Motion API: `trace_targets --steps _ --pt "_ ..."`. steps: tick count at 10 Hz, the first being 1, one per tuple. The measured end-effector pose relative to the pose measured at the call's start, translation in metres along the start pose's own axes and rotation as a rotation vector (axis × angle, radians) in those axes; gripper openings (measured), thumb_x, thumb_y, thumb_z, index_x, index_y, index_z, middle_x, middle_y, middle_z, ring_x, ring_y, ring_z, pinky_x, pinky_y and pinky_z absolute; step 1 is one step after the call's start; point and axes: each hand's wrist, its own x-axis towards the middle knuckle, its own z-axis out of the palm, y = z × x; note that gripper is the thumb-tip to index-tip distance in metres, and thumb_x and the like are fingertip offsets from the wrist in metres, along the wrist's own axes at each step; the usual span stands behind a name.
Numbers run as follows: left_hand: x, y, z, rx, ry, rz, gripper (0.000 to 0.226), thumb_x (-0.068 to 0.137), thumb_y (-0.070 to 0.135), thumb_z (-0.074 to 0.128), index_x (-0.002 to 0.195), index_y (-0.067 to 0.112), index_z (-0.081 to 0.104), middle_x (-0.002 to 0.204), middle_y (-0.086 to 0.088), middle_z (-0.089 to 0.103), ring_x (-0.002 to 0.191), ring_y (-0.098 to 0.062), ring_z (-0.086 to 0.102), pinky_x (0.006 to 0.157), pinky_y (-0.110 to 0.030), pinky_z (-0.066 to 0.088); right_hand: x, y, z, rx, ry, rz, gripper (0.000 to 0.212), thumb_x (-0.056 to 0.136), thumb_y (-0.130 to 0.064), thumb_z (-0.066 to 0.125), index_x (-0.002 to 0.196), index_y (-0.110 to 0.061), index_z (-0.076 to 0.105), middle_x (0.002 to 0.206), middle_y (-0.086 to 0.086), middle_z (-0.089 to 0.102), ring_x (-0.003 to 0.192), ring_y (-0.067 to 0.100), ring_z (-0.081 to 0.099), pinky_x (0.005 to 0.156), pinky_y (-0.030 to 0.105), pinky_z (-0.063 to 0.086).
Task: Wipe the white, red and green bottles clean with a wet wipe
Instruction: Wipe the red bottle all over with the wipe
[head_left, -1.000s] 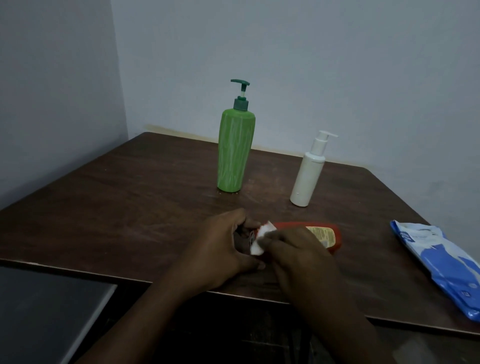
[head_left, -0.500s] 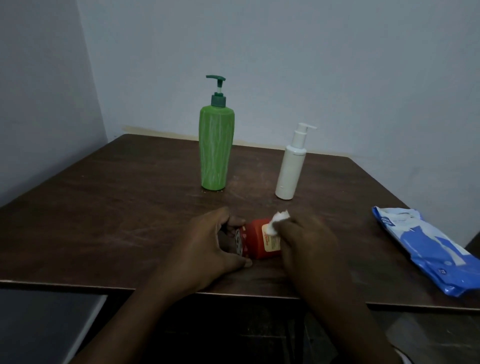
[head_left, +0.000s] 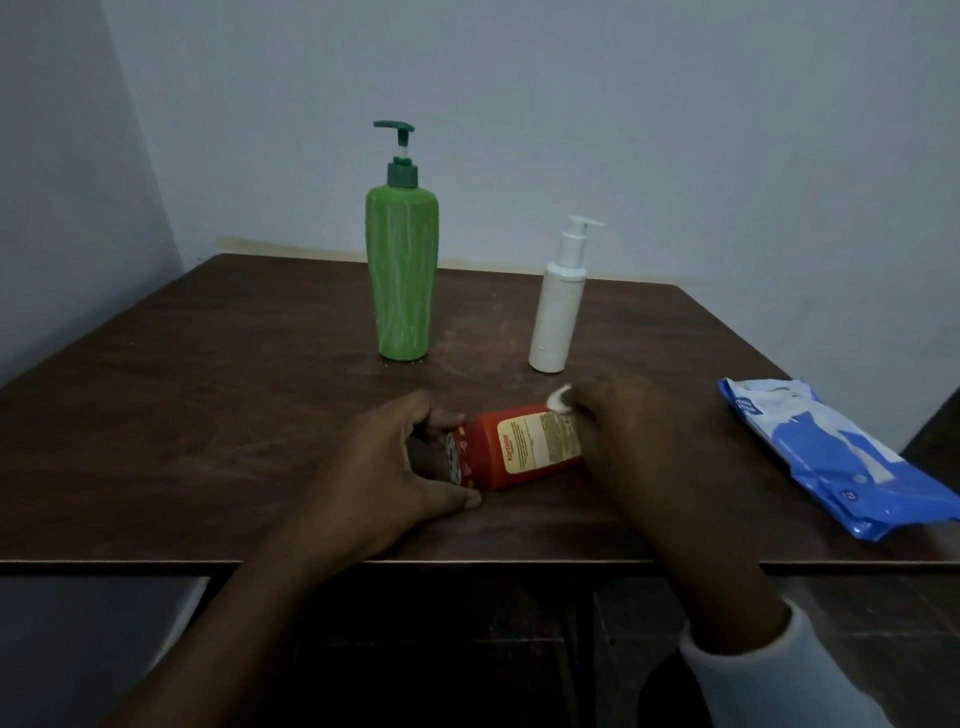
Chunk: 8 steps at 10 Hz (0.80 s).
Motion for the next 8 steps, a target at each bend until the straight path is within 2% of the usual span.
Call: trace_targets --steps 1,2,3,4,5,6,7,8 --pt "0.0 0.002 0.004 0.006 0.008 0.008 0.062 0.053 0.025 0.101 0.105 0.033 0.069 0.105 0.02 0.068 0.099 0.009 0.063 0.078 -0.005 0.048 0.007 0.001 -0.013 -0.024 -0.227 0.101 0.027 0.095 -0.023 0.05 0.121 -0.019 0.057 0.123 0.005 0.059 0.109 0.021 0.056 0.096 0.035 0.045" --pt "0.0 0.004 0.003 0.003 0.011 0.012 0.061 0.053 0.024 0.101 0.104 0.033 0.069 0.104 0.021 0.069 0.098 0.01 0.063 0.078 -0.005 0.048 0.01 -0.001 -0.003 0.141 -0.306 0.021 0.035 0.095 -0.03 0.053 0.129 -0.028 0.053 0.131 -0.001 0.055 0.118 0.013 0.051 0.102 0.026 0.037" --pt "0.0 0.003 0.004 0.001 0.008 0.009 0.059 0.053 0.022 0.101 0.101 0.032 0.069 0.105 0.023 0.069 0.098 0.012 0.063 0.076 -0.002 0.047 0.021 0.014 -0.007 0.062 -0.212 0.196 0.031 0.093 -0.025 0.054 0.124 -0.026 0.057 0.117 0.002 0.061 0.106 0.016 0.057 0.093 0.031 0.046" --pt "0.0 0.003 0.005 -0.013 0.012 0.009 0.059 0.053 0.02 0.102 0.102 0.032 0.07 0.105 0.019 0.071 0.095 0.009 0.066 0.075 -0.003 0.048 0.019 0.01 -0.013 -0.005 -0.374 0.208 0.032 0.094 -0.028 0.054 0.125 -0.02 0.056 0.116 0.003 0.06 0.106 0.018 0.057 0.093 0.031 0.046" --pt "0.001 0.005 0.005 -0.01 -0.002 0.002 0.062 0.053 0.02 0.101 0.106 0.031 0.071 0.103 0.017 0.071 0.095 0.01 0.065 0.075 -0.003 0.049 0.013 0.0 -0.003 0.02 -0.129 -0.076 0.021 0.093 -0.02 0.052 0.109 -0.021 0.065 0.101 0.002 0.065 0.095 0.021 0.062 0.082 0.035 0.051" --pt "0.001 0.005 0.006 -0.004 0.012 0.013 0.062 0.052 0.021 0.102 0.105 0.032 0.071 0.102 0.017 0.07 0.096 0.008 0.065 0.077 -0.005 0.046 0.013 0.013 -0.007 -0.059 -0.113 0.129 0.022 0.094 -0.018 0.047 0.108 -0.014 0.064 0.101 0.007 0.064 0.094 0.026 0.062 0.081 0.037 0.051" --pt "0.001 0.005 0.006 0.002 0.02 0.012 0.062 0.052 0.021 0.102 0.104 0.033 0.07 0.102 0.019 0.069 0.096 0.008 0.064 0.077 -0.007 0.047 0.017 0.01 -0.011 -0.035 -0.353 0.197 0.031 0.095 -0.027 0.05 0.122 -0.014 0.059 0.115 0.008 0.062 0.106 0.023 0.059 0.093 0.037 0.048" --pt "0.002 0.006 0.004 0.011 0.01 0.005 0.062 0.053 0.023 0.102 0.105 0.033 0.07 0.103 0.017 0.07 0.096 0.01 0.063 0.074 -0.004 0.048 0.018 -0.006 -0.003 0.071 -0.292 0.001 0.031 0.095 -0.025 0.054 0.124 -0.019 0.06 0.123 0.005 0.059 0.114 0.021 0.055 0.1 0.034 0.043"
